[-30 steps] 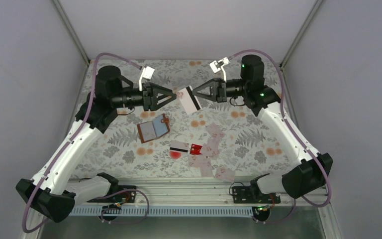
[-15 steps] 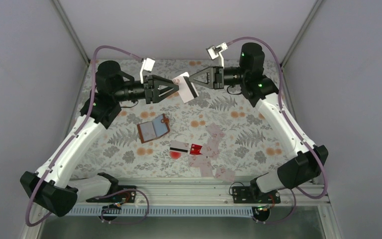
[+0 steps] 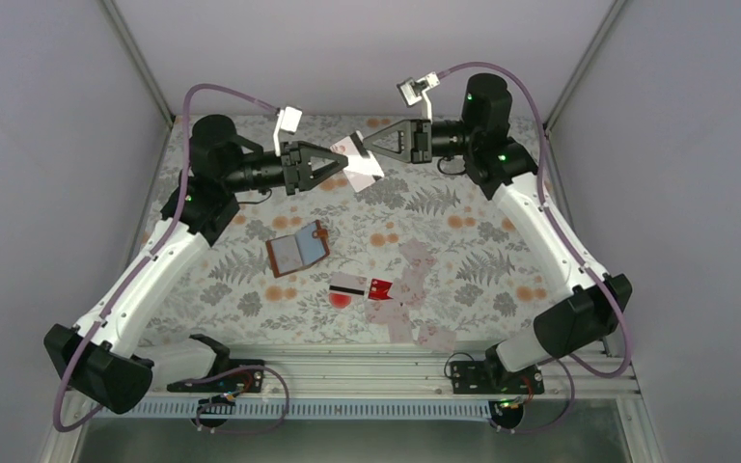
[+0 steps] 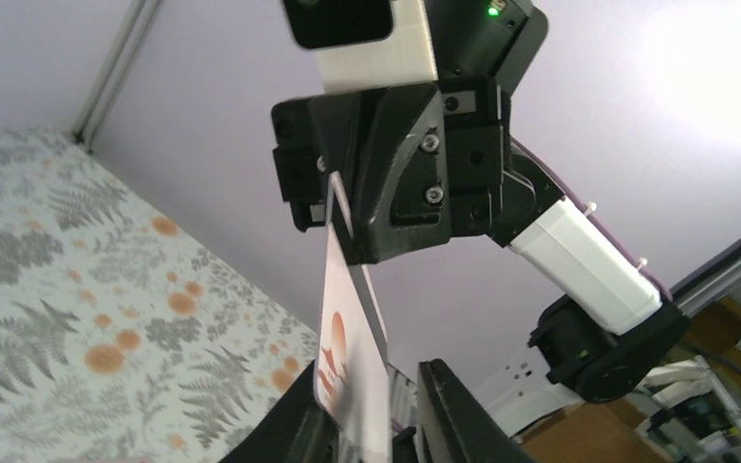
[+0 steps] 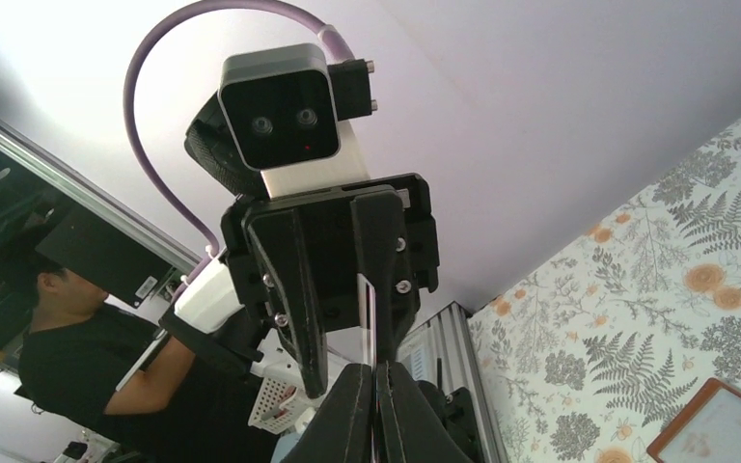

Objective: Put the credit cards into the card holder

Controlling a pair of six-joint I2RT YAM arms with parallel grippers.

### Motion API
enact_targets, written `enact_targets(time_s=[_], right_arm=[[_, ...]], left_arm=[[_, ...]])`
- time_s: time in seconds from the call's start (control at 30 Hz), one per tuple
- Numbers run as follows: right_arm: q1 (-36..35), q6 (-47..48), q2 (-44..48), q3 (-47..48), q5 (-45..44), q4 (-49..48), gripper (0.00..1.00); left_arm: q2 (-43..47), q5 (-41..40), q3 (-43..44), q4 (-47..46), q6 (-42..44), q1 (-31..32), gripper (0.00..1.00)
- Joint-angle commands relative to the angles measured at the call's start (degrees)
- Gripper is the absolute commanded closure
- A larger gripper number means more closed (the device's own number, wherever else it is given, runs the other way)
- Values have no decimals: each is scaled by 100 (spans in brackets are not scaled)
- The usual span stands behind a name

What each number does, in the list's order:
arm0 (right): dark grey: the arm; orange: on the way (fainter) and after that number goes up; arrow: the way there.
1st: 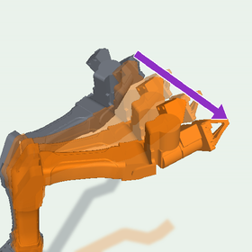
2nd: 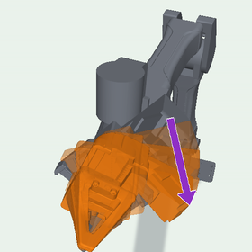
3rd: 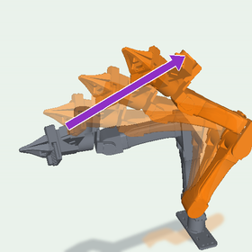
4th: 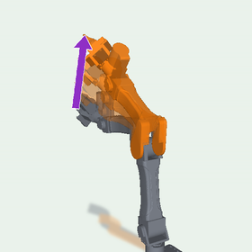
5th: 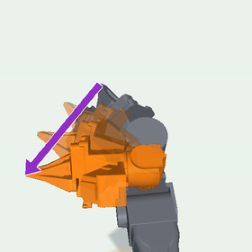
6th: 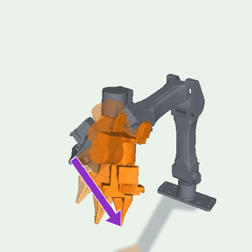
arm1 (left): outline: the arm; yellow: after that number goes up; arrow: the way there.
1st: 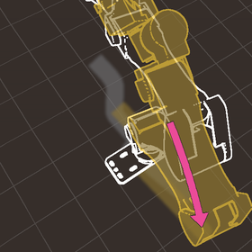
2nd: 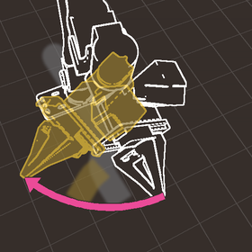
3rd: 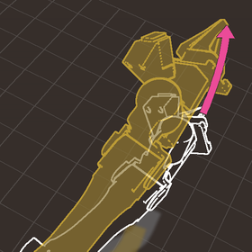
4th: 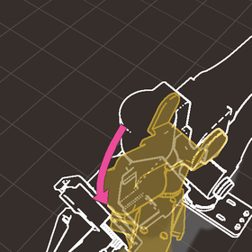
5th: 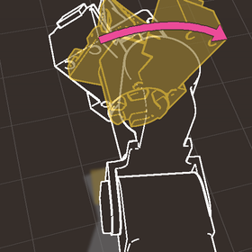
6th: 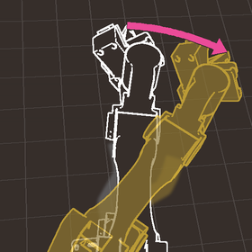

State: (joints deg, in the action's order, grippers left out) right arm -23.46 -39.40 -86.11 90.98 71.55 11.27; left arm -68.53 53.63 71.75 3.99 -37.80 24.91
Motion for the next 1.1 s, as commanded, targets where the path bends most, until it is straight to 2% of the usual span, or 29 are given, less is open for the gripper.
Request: enact_targets(time_s=[0.0,0.07,0.1,0.23,0.3,0.33,0.4,0.43,0.53,0.63,0.73,0.8,0.9,1.07], right_arm=[[-79,-64,-63,174,44,-118,97],[-79,-59,-88,175,25,-132,97],[-79,-60,-107,175,31,-134,97],[-80,77,-137,219,23,7,96],[-73,437,-185,362,-54,487,94],[-59,729,-218,451,-145,883,84],[-7,1250,-267,493,-372,1519,51],[32,1348,-252,408,-529,1715,41],[110,1479,-175,9,-1178,1992,32],[114,1529,-149,-425,-1696,2091,31],[106,1575,-191,-809,-2042,2128,31],[71,1571,-246,-967,-2092,2109,31],[-108,1693,-445,-972,-2217,2186,33],[-635,1754,-858,-845,-2470,2242,39]], left_arm=[[-114,-33,31,-375,-141,-12,83],[-163,-64,61,-341,-122,-8,95],[-176,-101,82,-313,-119,-12,97],[-220,-274,183,-69,-51,-20,98],[-296,-421,349,344,83,-19,98],[-345,-491,499,582,167,-36,98],[-408,-749,769,1231,394,-73,98],[-435,-882,928,1616,555,-115,98],[-449,-1267,1220,2676,1017,-387,98],[-411,-1518,1282,3649,1388,-842,98],[-496,-2150,1336,4917,1940,-1191,98],[-516,-2521,1088,5394,2166,-1422,98],[-365,-2660,358,5452,2280,-1729,98],[-222,-2521,-683,4991,2162,-2002,98]])
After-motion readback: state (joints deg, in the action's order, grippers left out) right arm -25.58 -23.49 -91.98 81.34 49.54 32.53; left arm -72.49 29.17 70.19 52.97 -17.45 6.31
